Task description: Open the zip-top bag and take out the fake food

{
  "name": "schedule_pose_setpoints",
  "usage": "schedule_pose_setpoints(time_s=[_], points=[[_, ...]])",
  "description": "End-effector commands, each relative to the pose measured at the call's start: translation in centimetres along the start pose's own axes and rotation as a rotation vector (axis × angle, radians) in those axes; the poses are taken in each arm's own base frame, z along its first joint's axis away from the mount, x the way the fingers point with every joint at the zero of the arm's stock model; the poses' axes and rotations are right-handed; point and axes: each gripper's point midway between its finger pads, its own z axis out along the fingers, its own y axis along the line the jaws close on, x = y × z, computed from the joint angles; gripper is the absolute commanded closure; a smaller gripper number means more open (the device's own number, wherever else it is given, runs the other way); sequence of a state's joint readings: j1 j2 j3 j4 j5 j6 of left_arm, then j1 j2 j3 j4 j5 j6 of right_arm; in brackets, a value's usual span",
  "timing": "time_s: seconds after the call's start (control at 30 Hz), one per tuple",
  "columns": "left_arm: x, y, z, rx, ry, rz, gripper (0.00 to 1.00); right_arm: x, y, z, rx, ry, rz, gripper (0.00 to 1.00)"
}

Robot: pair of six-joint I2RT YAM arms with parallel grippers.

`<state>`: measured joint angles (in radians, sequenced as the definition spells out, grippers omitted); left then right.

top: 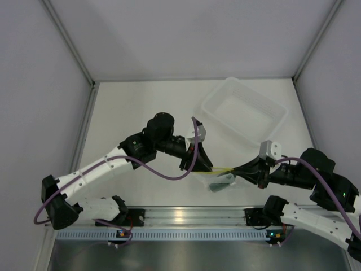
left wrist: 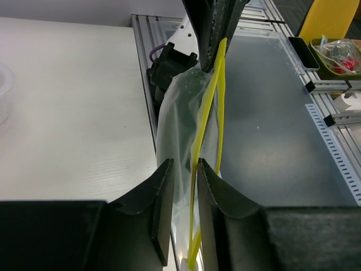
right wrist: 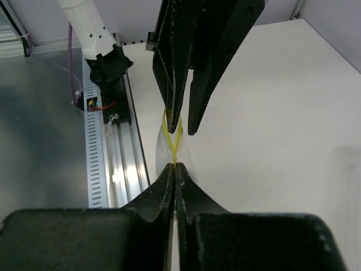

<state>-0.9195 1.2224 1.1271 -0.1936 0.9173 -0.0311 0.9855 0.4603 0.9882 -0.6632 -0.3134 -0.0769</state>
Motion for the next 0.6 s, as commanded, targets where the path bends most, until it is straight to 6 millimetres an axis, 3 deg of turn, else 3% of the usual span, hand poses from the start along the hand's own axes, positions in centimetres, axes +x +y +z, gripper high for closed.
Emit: schedule_pose_setpoints(time_s=[0.0, 0.03, 0.17, 0.3, 0.33, 0.4, 0.5, 0.57], points=[[-1.5, -1.1, 0.2, 0.053, -0.031, 0.068, 0.73, -2.3, -0.1, 0.4, -0.001, -0.092, -0.027, 1.00], [-1.5, -1.2, 0.3, 0.053, -0.030, 0.069, 0.74, -2.3, -0.1, 0.5, -0.003, -0.092, -0.028, 1.00], [-1.6, -1.4, 0.4, 0.059, -0.032, 0.076, 1.00, -2.0, -0.2, 1.0, -0.005, -0.082, -0.021, 1.00], [-1.8, 0.0, 0.3, -0.035, -0.039, 0.065, 1.00, -1.6, -0.8, 1.3, 0.025, -0.072, -0.011, 1.00], [-2.0, 1.5, 0.1, -0.126, -0.046, 0.054, 1.00, -1.5, -1.1, 1.3, 0.044, -0.071, -0.008, 0.82], [-2.1, 3.4, -0.3, -0.251, -0.060, 0.011, 1.00, -1.4, -2.5, 1.0, 0.136, -0.063, 0.030, 0.58], [-1.9, 7.9, -1.9, -0.533, -0.083, -0.057, 1.00, -0.9, -4.5, 0.9, 0.264, -0.036, 0.116, 0.48], [-1.3, 10.5, -3.3, -0.699, -0.095, -0.116, 1.00, -0.4, -5.8, 1.2, 0.351, -0.023, 0.201, 0.46]])
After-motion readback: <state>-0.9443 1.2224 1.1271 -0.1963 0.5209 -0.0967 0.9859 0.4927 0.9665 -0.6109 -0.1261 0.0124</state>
